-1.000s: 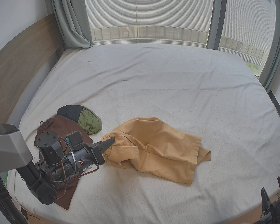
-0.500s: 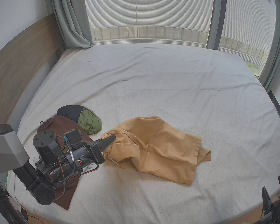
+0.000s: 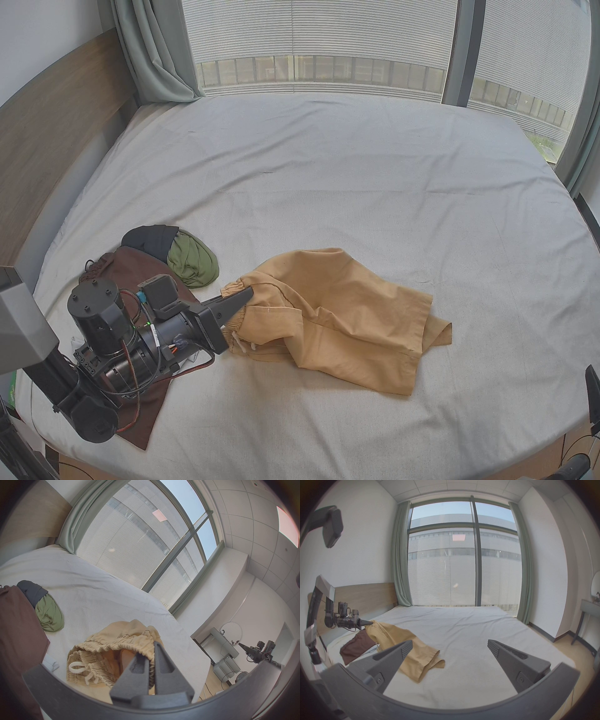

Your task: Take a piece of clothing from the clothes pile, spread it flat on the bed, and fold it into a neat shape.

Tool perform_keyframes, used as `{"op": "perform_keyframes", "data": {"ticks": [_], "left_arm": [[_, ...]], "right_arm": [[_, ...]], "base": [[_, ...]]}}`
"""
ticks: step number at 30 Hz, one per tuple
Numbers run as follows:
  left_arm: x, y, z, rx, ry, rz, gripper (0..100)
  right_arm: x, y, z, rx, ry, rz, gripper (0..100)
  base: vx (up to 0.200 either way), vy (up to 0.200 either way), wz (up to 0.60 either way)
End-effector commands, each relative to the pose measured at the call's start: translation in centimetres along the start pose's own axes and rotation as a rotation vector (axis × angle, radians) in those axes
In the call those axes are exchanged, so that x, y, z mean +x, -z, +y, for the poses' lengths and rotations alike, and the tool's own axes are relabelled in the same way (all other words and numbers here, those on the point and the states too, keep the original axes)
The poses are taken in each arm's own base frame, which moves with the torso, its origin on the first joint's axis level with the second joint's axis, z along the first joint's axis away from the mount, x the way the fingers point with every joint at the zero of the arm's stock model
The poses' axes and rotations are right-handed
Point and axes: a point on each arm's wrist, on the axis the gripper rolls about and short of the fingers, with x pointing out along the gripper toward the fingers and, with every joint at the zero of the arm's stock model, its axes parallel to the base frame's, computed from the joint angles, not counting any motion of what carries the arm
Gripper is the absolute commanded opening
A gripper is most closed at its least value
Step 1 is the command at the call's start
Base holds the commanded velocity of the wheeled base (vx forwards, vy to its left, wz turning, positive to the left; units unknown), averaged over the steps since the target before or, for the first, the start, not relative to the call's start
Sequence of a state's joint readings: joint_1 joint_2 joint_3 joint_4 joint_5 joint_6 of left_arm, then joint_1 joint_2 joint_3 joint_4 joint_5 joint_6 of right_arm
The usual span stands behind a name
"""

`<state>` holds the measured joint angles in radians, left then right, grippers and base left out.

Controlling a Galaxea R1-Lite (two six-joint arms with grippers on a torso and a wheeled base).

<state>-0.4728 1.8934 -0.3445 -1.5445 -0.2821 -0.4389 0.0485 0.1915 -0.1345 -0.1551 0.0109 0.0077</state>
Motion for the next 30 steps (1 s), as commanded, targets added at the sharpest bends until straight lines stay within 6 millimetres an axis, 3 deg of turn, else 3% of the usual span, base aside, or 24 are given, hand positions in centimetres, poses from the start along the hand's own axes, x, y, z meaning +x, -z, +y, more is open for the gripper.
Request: {"op": "perform_keyframes", "data": {"ticks": [1, 3, 8, 14, 17, 18, 22, 30], "left_arm": [[0.2, -0.1, 0.0, -0.001, 0.005, -0.004, 0], [0.2, -0.1, 0.0, -0.003, 0.004, -0.005, 0], [0.3, 0.0, 0.7, -0.012, -0.007, 0.000, 0], [1.0, 0.1, 1.1, -0.010, -0.010, -0.001, 0], [1.1, 0.0, 1.2, -0.011, -0.013, -0.005, 0], [1.2, -0.3, 1.5, -0.008, -0.018, -0.016, 0], [1.1, -0.4, 2.1, -0.011, -0.038, -0.021, 0], [1.1, -0.6, 2.9, -0.013, -0.055, -0.025, 0]], "right_arm": [[1.8, -1.5, 0.1, 0.075, -0.073, 0.095, 100], [2.2, -1.7, 0.1, 0.096, -0.090, 0.111, 100], [5.3, -3.6, 0.7, 0.244, -0.218, 0.242, 100], [9.1, -4.1, 1.3, 0.305, -0.304, 0.378, 100], [10.6, -4.1, 1.5, 0.308, -0.320, 0.409, 100], [12.2, -4.0, 1.7, 0.312, -0.336, 0.426, 100], [15.2, -3.1, 2.1, 0.321, -0.367, 0.461, 100], [19.1, -2.0, 3.2, 0.341, -0.486, 0.502, 100]], "base": [[0.000, 0.000, 0.00], [0.000, 0.000, 0.00], [0.000, 0.000, 0.00], [0.000, 0.000, 0.00], [0.000, 0.000, 0.00], [0.000, 0.000, 0.00], [0.000, 0.000, 0.00], [0.000, 0.000, 0.00]]}}
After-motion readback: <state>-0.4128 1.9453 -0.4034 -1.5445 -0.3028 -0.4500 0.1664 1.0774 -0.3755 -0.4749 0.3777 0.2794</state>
